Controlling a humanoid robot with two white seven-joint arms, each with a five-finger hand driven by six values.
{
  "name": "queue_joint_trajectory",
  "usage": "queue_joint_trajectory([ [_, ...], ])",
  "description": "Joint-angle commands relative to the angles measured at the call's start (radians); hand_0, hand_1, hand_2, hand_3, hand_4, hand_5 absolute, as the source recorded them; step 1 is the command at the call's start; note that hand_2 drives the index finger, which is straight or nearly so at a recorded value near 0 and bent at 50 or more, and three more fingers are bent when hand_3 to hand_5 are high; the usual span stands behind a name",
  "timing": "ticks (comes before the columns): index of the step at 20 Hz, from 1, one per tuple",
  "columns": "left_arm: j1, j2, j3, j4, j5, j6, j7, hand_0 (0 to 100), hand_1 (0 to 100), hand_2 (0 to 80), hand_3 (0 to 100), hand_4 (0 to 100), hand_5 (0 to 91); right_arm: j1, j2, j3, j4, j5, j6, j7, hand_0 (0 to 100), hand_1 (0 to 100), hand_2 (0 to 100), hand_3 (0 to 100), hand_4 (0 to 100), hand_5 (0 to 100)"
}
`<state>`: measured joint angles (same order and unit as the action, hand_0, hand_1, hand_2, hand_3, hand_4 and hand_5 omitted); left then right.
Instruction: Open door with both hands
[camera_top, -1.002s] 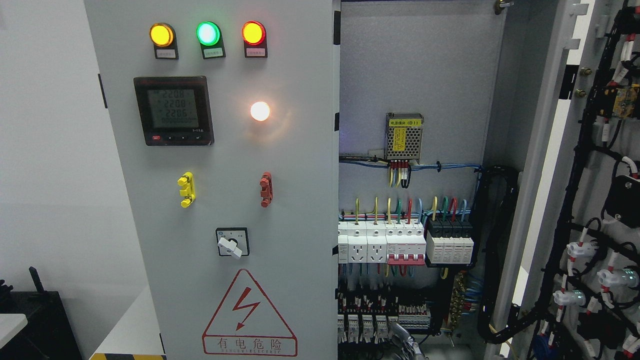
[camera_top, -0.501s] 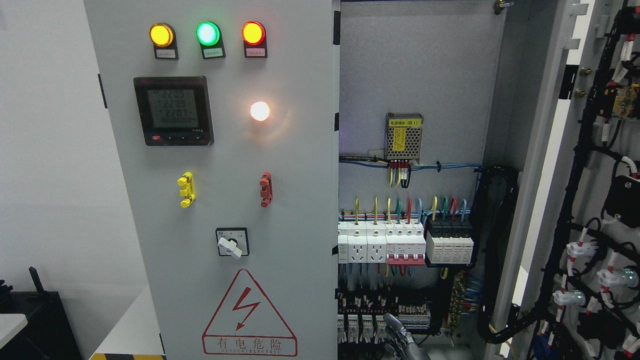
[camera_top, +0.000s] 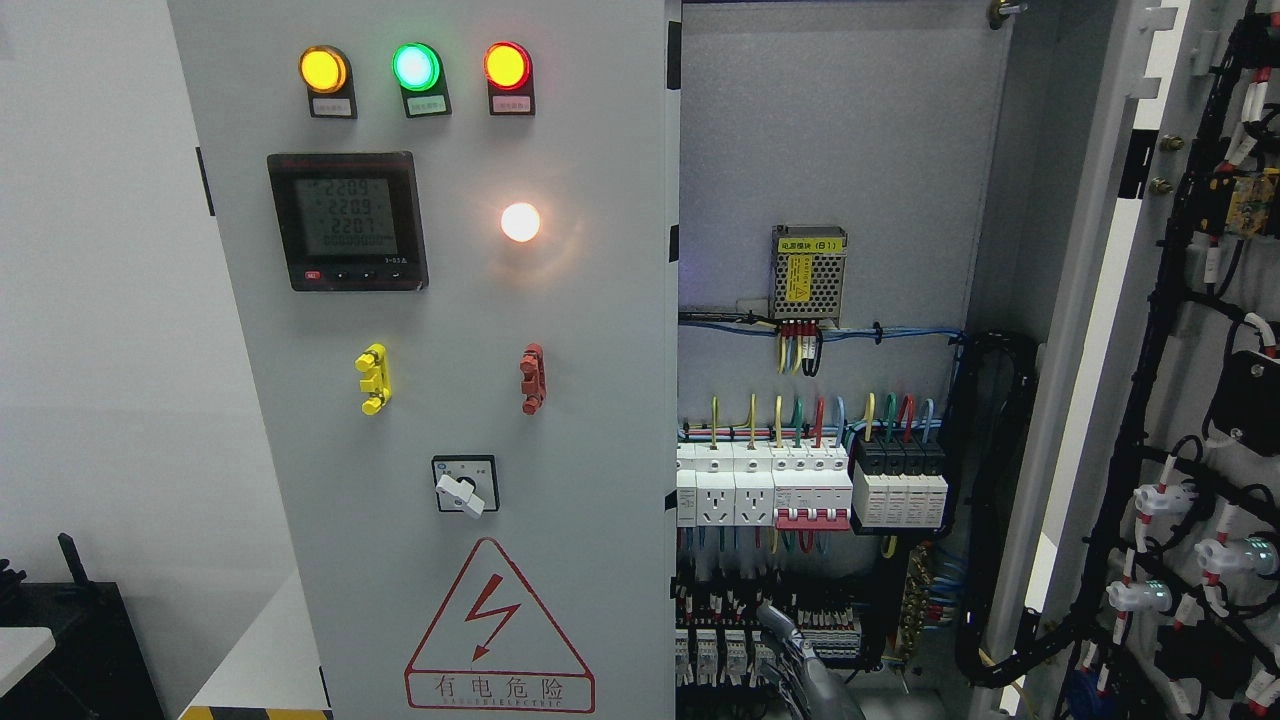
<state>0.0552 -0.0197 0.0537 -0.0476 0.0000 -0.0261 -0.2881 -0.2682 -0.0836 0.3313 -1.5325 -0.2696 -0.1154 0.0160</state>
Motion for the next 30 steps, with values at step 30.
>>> queue_joint_trajectory([
  [30, 0.000, -0.014, 0.000, 0.000, -0.009, -0.005, 0.003, 0, 0, 0.0, 0, 4, 0.0, -0.169, -0.004, 0.071, 0.150, -0.045, 0.033, 0.007, 0, 0, 0, 0, 0, 0],
])
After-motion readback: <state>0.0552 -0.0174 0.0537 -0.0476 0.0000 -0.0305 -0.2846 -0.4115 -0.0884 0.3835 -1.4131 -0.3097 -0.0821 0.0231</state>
